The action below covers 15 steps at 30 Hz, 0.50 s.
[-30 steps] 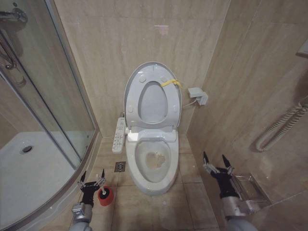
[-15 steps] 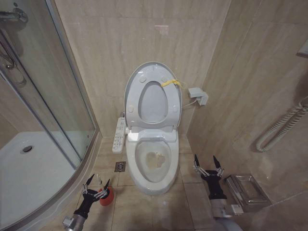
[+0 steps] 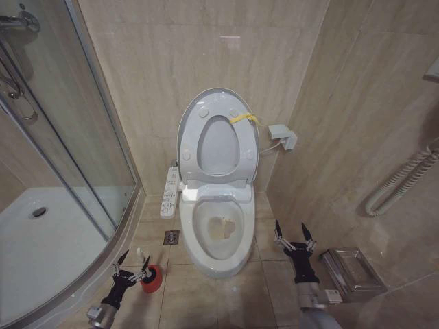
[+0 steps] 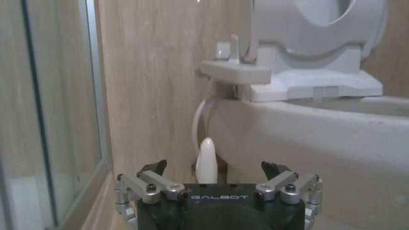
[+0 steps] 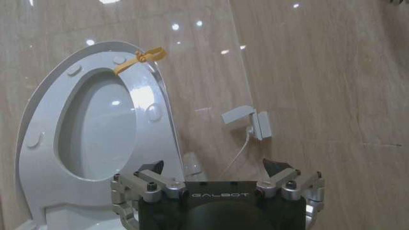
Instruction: Open the toilet lid, clean the toilet bowl with a toilet brush, close the toilet lid, and flush.
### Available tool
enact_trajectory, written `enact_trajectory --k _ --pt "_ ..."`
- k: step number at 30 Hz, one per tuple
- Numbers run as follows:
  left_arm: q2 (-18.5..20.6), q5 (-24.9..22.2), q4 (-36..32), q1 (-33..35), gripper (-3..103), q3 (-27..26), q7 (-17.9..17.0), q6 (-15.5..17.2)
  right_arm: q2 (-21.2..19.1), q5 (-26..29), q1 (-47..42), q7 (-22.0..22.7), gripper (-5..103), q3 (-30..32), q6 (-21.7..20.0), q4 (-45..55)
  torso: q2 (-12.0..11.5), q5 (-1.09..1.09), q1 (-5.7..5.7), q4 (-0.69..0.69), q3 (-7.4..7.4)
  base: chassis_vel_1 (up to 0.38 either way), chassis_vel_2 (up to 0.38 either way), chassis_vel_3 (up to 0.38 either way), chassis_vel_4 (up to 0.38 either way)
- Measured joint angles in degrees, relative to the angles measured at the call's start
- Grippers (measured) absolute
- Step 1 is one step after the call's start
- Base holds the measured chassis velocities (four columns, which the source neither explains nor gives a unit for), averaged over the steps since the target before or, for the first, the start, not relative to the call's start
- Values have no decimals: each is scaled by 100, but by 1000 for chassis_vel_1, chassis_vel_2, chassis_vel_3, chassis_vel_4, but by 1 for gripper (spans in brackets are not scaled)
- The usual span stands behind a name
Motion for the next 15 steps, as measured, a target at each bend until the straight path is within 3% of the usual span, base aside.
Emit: enact_trajectory --k 6,15 --pt "-164 189 232 -501 100 199 -202 360 -6 7 0 8 100 -13 39 -105 0 0 0 -3 0 0 0 0 0" --pt "-198 387 249 -316 100 -54 -379 502 -49 21 85 29 100 -106 43 -183 0 0 0 1 0 0 0 0 0"
